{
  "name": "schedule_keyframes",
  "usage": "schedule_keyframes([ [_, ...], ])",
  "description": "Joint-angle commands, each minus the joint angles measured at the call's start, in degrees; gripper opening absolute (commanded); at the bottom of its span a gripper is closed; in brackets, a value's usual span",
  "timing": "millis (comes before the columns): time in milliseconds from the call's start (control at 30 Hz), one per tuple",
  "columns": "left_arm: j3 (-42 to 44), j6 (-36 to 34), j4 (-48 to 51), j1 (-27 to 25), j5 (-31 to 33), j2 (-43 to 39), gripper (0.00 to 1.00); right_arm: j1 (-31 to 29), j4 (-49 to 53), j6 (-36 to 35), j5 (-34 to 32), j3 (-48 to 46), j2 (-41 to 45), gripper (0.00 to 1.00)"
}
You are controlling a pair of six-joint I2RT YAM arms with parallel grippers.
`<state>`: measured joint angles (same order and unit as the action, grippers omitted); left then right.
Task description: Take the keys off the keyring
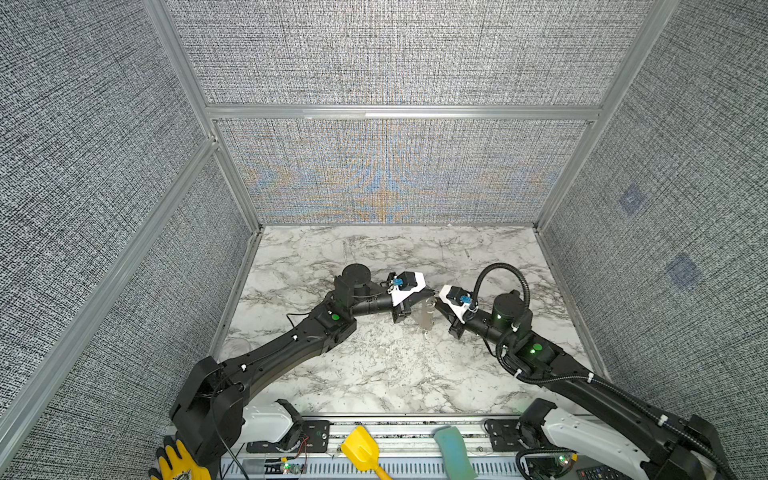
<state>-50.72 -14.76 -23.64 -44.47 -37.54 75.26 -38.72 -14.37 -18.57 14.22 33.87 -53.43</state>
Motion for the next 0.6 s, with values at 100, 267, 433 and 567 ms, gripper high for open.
schedule_keyframes([
  [100,0.2,0.1,-2.4,0.1,-0.5,0.1,0.00,-0.8,3.4,-6.5,1.2,1.7,0.5,0.00],
  [267,0.4,-0.2,-2.0,0.1,-0.3,-0.2,0.00,-1.3,5.9,-9.1,-0.1,3.0,0.4,0.00],
  [433,0.4,-0.7,-1.6,0.0,0.2,-0.3,0.00,-2.1,7.1,-10.2,-1.7,4.1,0.2,0.00],
  [567,0.5,-1.0,-1.6,0.0,0.5,-0.5,0.00,-2.7,7.9,-10.7,-2.6,4.5,-0.1,0.00],
])
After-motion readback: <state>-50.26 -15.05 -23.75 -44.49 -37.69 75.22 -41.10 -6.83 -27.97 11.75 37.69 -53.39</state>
